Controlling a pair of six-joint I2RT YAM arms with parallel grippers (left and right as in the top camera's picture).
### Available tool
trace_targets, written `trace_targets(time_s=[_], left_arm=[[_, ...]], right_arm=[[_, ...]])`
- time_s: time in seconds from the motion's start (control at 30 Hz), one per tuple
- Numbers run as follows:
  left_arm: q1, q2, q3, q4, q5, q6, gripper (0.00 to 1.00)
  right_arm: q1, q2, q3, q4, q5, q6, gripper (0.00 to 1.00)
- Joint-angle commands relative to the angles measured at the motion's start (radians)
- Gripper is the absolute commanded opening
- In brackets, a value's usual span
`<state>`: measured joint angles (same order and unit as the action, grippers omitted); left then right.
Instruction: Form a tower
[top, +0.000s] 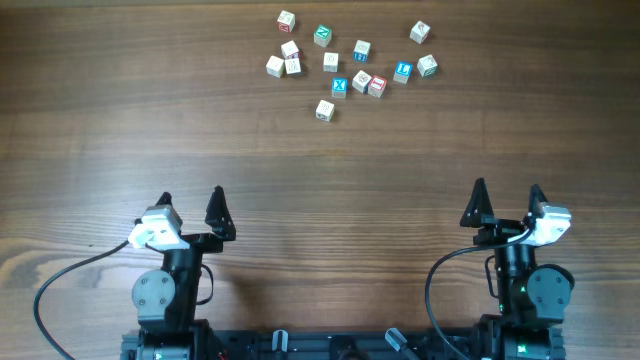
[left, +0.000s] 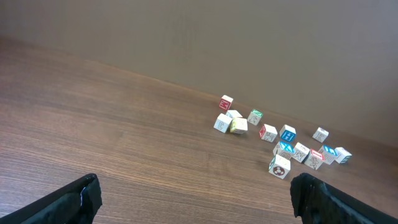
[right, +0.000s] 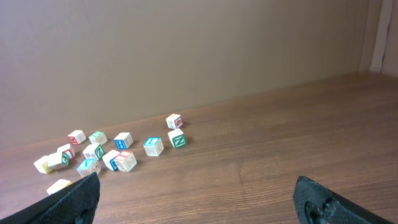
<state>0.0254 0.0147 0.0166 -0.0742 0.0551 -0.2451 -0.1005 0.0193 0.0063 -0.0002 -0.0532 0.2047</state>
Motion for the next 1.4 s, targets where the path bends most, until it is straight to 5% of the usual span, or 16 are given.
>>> trace_targets(time_s=[0.0, 1.37], left_arm=[[-0.004, -0.002, -0.010, 0.003, 0.015, -0.002, 1.00], [-0.004, -0.002, -0.010, 0.001, -0.011, -0.001, 1.00]], right_arm=[[0.004, -0.012, -0.001, 0.002, -0.015, 0.006, 1.00], [0.004, -0.012, -0.001, 0.002, -0.015, 0.006, 1.00]])
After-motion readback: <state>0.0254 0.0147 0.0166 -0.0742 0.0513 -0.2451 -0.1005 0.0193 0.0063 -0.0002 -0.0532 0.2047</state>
